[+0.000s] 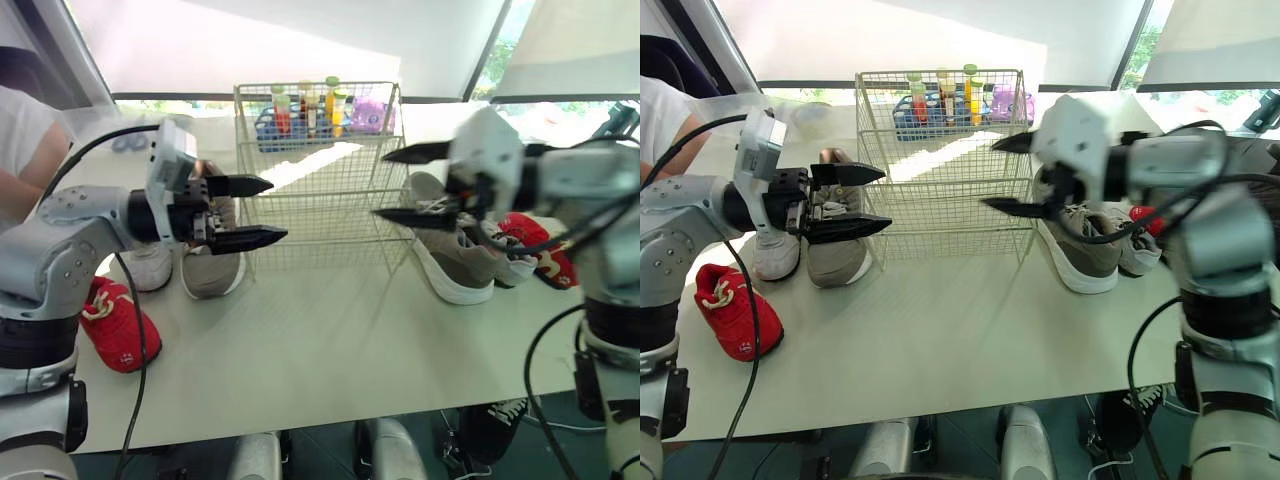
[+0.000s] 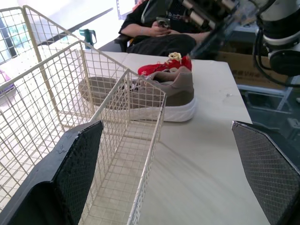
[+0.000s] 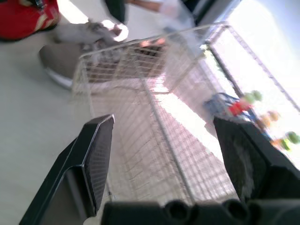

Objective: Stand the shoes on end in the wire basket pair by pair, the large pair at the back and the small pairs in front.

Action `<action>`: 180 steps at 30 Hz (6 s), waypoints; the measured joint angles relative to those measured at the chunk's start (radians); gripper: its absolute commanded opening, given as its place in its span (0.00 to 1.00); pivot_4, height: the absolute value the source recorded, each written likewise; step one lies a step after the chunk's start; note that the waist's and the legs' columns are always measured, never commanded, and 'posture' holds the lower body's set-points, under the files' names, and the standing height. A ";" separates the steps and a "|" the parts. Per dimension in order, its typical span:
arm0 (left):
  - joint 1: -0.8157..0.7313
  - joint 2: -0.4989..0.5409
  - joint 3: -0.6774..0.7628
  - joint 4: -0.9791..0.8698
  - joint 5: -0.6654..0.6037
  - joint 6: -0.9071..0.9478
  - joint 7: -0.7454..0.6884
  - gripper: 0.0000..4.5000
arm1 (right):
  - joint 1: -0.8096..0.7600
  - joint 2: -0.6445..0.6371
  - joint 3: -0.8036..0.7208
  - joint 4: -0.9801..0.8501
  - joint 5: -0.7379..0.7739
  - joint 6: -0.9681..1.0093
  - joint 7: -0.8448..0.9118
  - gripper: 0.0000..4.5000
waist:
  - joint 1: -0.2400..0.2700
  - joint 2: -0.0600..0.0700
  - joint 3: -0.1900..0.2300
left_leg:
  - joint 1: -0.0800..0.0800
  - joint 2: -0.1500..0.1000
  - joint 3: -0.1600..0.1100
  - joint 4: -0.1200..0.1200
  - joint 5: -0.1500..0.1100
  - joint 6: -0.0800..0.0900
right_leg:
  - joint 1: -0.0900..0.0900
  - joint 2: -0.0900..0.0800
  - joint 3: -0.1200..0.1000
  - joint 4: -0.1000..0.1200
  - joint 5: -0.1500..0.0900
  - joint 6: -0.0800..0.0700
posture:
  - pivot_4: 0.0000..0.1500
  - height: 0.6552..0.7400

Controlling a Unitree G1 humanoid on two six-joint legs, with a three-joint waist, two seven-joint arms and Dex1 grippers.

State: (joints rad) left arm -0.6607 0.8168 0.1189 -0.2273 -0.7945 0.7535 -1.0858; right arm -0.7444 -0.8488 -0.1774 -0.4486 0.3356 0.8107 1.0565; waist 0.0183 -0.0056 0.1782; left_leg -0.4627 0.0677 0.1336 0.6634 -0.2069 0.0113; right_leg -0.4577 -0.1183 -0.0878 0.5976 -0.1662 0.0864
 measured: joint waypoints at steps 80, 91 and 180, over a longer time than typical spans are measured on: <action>-0.491 -0.029 0.017 0.669 0.044 0.111 -0.124 1.00 | -0.054 -0.153 0.095 0.068 -0.037 -0.607 -0.068 0.03 | -0.031 0.002 0.003 | -0.001 -0.001 -0.001 -0.001 0.000 0.002 | -0.002 0.000 0.000 0.001 -0.002 0.003 | 1.00 1.00; -0.480 -0.009 0.020 0.654 0.067 0.149 -0.152 0.72 | -0.100 -0.131 0.146 0.164 -0.115 -0.785 -0.033 0.03 | -0.031 0.002 0.003 | -0.001 -0.001 0.000 0.000 0.000 0.002 | -0.002 0.000 0.000 0.001 -0.002 0.003 | 1.00 1.00; -0.175 -0.272 0.276 0.226 -0.283 0.248 0.479 0.40 | -0.289 0.358 -0.102 0.429 0.768 -0.012 -0.538 0.34 | -0.032 0.002 0.003 | 0.000 -0.001 -0.002 0.000 0.000 0.002 | 0.000 0.000 0.000 0.005 0.001 0.006 | 1.00 1.00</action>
State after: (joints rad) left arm -0.8354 0.5453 0.3946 -0.0015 -1.0771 1.0014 -0.6069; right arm -1.0329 -0.4907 -0.2797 -0.0200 1.1039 0.7992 0.5184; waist -0.0140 -0.0040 0.1809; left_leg -0.4624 0.0667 0.1314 0.6636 -0.2071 0.0132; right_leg -0.4582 -0.1179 -0.0876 0.6026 -0.1654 0.0929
